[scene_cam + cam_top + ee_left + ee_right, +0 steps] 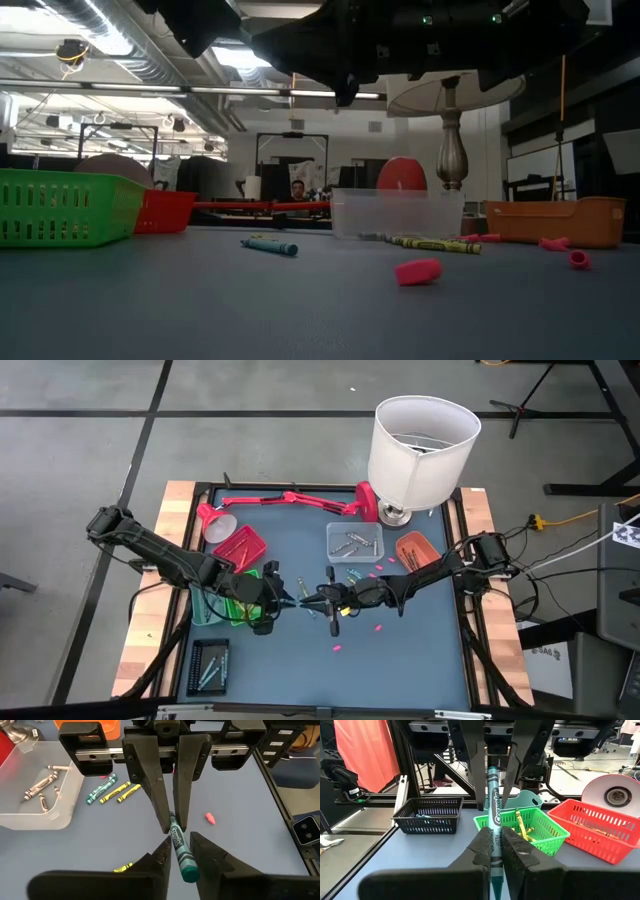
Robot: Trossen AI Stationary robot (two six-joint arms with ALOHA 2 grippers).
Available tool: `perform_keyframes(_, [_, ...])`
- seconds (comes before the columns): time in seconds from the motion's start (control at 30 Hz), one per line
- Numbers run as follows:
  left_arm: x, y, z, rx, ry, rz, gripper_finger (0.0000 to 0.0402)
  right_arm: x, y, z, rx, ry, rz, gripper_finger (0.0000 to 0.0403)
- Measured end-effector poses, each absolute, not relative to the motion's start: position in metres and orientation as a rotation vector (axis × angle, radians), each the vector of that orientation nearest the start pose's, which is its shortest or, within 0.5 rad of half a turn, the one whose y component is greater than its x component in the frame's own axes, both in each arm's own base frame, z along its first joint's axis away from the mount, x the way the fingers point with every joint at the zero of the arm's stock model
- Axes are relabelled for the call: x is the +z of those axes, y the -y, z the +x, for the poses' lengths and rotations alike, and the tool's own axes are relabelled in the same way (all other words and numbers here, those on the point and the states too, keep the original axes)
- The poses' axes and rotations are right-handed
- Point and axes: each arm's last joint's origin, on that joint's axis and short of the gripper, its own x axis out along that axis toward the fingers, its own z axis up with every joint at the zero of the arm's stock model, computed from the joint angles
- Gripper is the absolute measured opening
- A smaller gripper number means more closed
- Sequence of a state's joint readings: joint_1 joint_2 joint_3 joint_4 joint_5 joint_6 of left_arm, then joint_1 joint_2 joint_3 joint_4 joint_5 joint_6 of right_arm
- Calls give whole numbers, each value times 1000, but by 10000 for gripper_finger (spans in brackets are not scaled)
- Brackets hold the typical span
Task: Sort crayons
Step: Put the dark green crayon into the black bin
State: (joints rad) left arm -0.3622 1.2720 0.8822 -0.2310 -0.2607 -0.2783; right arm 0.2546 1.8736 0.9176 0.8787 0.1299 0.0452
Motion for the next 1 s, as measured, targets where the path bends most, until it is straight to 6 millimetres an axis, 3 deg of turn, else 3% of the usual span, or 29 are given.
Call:
perform_keyframes(0.27, [262,88,254,5,-602,-71,7,182,-93,374,122,-80,33,25])
perform_keyframes(0.83, [261,87,254,10,-610,-69,9,182,-93,374,121,-86,31,25])
perform_keyframes(1.0, [261,87,254,10,-611,-69,9,181,-93,374,122,-90,30,45])
